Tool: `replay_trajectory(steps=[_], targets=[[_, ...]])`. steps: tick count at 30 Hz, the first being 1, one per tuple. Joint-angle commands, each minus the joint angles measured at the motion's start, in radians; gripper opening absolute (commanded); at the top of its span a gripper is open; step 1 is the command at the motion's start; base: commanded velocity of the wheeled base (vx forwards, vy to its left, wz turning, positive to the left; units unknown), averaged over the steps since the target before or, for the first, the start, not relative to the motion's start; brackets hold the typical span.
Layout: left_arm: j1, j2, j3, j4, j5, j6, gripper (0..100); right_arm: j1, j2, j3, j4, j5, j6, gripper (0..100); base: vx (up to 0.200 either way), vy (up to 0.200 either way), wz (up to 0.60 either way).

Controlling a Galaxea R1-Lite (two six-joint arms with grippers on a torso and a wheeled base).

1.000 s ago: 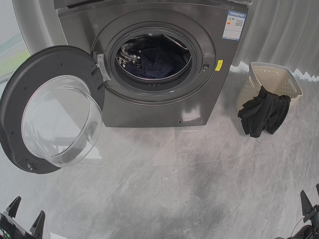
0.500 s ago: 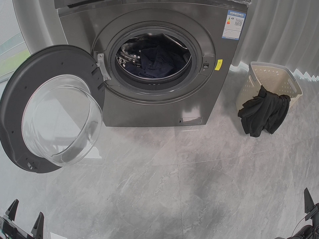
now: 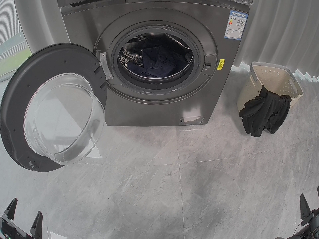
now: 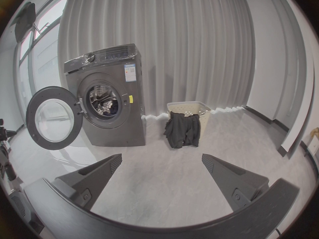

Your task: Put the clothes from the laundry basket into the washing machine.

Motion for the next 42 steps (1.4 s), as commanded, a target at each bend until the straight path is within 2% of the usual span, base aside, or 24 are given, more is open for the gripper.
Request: replay_trajectory(steps=[1, 3, 5, 6, 11, 42], targets=[[0.000, -0.005, 0.016, -0.002, 0.001, -0.004, 100, 0.007, -0.016, 0.005, 0.002, -0.020, -0.007, 100, 0.000, -0.200, 0.00], [0.000, -0.005, 0.016, -0.002, 0.001, -0.005, 100, 0.008, -0.016, 0.005, 0.015, 0.004, 0.000, 100, 0.000, -0.200, 0.00], [0.000, -0.005, 0.016, -0.002, 0.001, -0.008, 100, 0.011, -0.016, 0.016, 0.018, 0.096, -0.027, 100, 0.000, -0.200, 0.00], [0.000, -0.005, 0.016, -0.002, 0.001, -0.008, 100, 0.011, -0.017, 0.017, 0.018, 0.124, -0.037, 100, 0.000, -0.200, 0.00], [0.000, -0.005, 0.016, -0.002, 0.002, -0.010, 100, 0.010, -0.017, 0.017, 0.018, 0.095, -0.041, 100, 0.000, -0.200, 0.00], [-0.001, -0.005, 0.016, -0.002, 0.002, -0.014, 100, 0.010, -0.019, 0.017, 0.018, 0.095, -0.043, 100, 0.000, -0.200, 0.00]])
